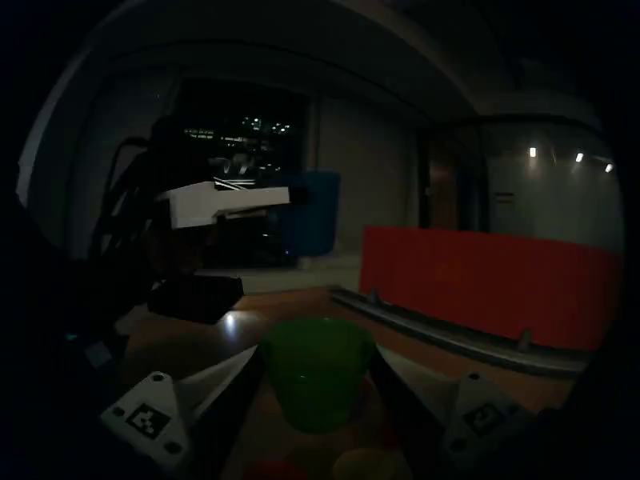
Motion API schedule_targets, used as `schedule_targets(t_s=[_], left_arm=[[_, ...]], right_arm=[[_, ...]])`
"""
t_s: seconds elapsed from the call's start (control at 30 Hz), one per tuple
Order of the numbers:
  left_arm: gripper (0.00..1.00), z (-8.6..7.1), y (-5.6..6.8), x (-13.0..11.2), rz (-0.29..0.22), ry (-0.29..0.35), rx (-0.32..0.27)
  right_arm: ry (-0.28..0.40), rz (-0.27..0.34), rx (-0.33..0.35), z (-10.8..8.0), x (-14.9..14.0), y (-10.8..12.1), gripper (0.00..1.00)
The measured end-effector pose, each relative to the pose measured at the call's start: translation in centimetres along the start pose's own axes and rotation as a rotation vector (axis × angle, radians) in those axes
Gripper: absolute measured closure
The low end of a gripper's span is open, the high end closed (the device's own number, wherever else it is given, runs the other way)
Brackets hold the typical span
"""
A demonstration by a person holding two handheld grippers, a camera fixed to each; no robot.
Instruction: Pour water
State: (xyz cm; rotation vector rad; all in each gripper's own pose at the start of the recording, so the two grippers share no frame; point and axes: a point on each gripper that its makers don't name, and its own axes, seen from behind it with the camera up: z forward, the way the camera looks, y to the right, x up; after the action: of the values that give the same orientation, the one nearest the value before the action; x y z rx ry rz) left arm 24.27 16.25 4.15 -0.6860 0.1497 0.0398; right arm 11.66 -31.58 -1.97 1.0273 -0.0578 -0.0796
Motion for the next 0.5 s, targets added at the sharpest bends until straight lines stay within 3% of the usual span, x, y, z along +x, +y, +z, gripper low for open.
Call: schedule_targets(t_s=[0.5], left_arm=[[0.14,-1.4,0.0,-6.1,-0.026,-0.087,0.001]], right_arm=[[-0.049,-0.011,-0.085,-2.9,-1.1,3.2,0.00]])
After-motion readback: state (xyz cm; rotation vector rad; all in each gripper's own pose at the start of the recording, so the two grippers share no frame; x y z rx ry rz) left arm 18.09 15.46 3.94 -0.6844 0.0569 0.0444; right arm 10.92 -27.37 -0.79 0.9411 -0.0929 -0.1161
